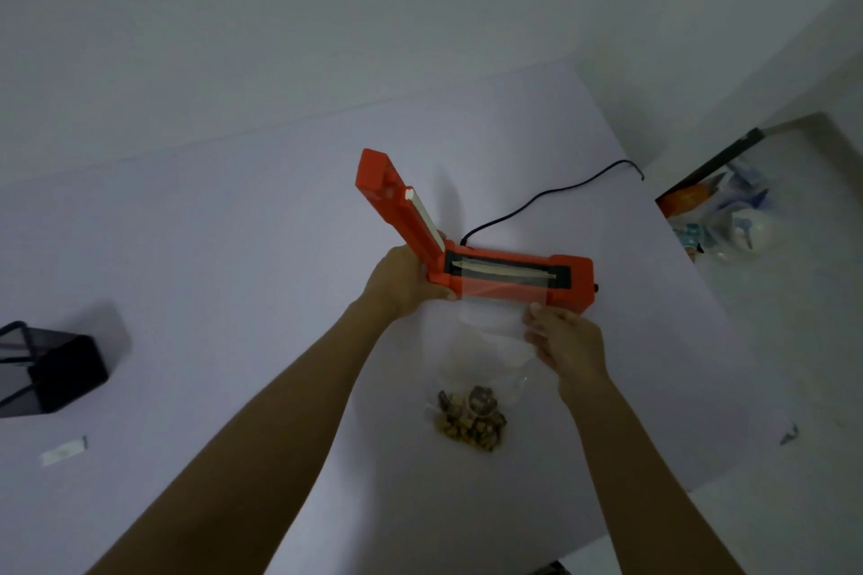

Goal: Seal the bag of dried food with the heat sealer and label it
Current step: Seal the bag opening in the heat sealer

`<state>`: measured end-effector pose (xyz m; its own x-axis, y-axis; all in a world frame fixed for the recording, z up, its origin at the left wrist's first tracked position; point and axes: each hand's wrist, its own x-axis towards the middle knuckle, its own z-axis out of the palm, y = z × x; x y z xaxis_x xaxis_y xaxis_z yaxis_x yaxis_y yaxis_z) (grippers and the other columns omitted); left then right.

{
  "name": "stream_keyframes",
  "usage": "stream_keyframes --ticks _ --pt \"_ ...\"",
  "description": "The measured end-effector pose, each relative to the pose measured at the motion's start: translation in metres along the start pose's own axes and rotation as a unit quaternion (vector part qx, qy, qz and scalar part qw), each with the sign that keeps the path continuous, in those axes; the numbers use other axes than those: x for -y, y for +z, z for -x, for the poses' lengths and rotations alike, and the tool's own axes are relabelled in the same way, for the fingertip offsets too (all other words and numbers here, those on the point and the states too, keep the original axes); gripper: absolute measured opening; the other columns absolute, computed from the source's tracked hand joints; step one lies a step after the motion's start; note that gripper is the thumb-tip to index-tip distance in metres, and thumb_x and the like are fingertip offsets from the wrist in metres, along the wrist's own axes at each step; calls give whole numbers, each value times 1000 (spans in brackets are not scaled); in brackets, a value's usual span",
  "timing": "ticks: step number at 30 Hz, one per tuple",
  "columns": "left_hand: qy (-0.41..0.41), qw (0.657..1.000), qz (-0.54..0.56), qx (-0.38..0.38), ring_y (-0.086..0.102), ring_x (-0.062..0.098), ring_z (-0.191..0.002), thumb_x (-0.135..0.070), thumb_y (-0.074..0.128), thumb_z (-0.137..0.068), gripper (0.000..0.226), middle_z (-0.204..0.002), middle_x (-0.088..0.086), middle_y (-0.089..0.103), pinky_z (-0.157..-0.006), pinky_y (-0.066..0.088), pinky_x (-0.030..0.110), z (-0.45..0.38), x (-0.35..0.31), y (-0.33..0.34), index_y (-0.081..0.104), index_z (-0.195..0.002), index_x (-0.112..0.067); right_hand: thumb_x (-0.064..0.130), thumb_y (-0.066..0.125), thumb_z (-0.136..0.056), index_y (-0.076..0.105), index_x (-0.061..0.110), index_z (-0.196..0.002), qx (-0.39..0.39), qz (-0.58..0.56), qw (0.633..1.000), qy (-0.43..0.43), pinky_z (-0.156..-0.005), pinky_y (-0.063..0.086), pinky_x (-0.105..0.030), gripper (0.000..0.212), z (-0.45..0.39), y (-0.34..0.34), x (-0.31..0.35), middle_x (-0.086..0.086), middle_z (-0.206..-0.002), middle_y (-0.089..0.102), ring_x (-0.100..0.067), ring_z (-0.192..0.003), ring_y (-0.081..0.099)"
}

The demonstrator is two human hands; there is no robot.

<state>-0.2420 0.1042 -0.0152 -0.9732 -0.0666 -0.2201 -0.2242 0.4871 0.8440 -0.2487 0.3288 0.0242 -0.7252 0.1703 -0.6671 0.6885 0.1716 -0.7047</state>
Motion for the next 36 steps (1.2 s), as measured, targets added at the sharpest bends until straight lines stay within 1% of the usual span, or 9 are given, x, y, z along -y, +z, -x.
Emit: stream_keyframes --ticks 2,4,6,11,15,23,28,32,36 --pt "-7 1000 -7 -6 63 23 -104 -33 85 -66 64 -113 4 67 -95 51 47 1 0 2 55 -122 -24 20 66 -88 71 11 -87 -22 14 999 -27 -60 47 -22 10 -1 1 2 -3 -86 71 -13 -66 62" --pt "-9 1000 -8 -9 64 23 -104 -33 85 -67 62 -112 4 67 -95 51 47 1 -1 2 55 -121 -25 19 66 -87 69 17 -81 -44 36 997 -54 -62 46 -24 8 0 2 5 -2 -85 71 -13 -65 62" --pt "-8 1000 -11 -8 63 24 -105 -31 84 -69 61 -114 5 66 -97 51 47 1 -1 2 55 -122 -23 18 65 -87 68 21 -76 -64 68 992 -89 -63 46 -24 12 2 2 8 -2 -83 71 -14 -65 62" --pt "-19 1000 -8 -6 62 24 -108 -29 84 -68 63 -116 5 66 -98 49 48 2 -3 1 55 -123 -24 21 64 -88 72 15 -88 -92 140 971 -170 -53 41 -18 9 11 5 19 1 -69 66 -9 -60 60" --pt "-23 1000 -4 -5 63 24 -105 -31 85 -67 63 -113 5 67 -96 51 49 2 -4 1 56 -122 -25 21 63 -89 71 14 -88 -86 162 959 -217 -56 42 -17 10 25 11 28 0 -69 66 -16 -64 62" --pt "-28 1000 -7 -2 62 24 -108 -30 84 -69 61 -116 6 66 -99 49 46 3 -5 1 55 -123 -21 22 64 -89 72 18 -89 -68 166 951 -251 -56 40 -8 9 47 16 37 9 -72 65 0 -64 59" --pt "-32 999 -12 -3 61 25 -108 -27 85 -67 64 -116 7 65 -100 48 43 3 -7 1 54 -123 -19 23 64 -89 72 18 -90 -54 163 949 -265 -56 43 -9 9 51 12 38 6 -75 68 -4 -67 62" --pt "-32 999 -36 -4 63 25 -104 -31 84 -68 62 -113 7 66 -97 51 45 3 -4 0 56 -122 -22 24 65 -88 71 22 -88 -51 155 947 -278 -55 45 -7 7 52 8 39 8 -72 68 -7 -66 63" --pt "-19 999 -30 -3 62 28 -108 -32 77 -76 55 -118 9 64 -99 49 46 5 -8 -2 56 -125 -19 25 65 -88 67 32 -80 -37 126 950 -283 -62 49 -19 10 56 2 39 4 -71 69 -17 -68 65"
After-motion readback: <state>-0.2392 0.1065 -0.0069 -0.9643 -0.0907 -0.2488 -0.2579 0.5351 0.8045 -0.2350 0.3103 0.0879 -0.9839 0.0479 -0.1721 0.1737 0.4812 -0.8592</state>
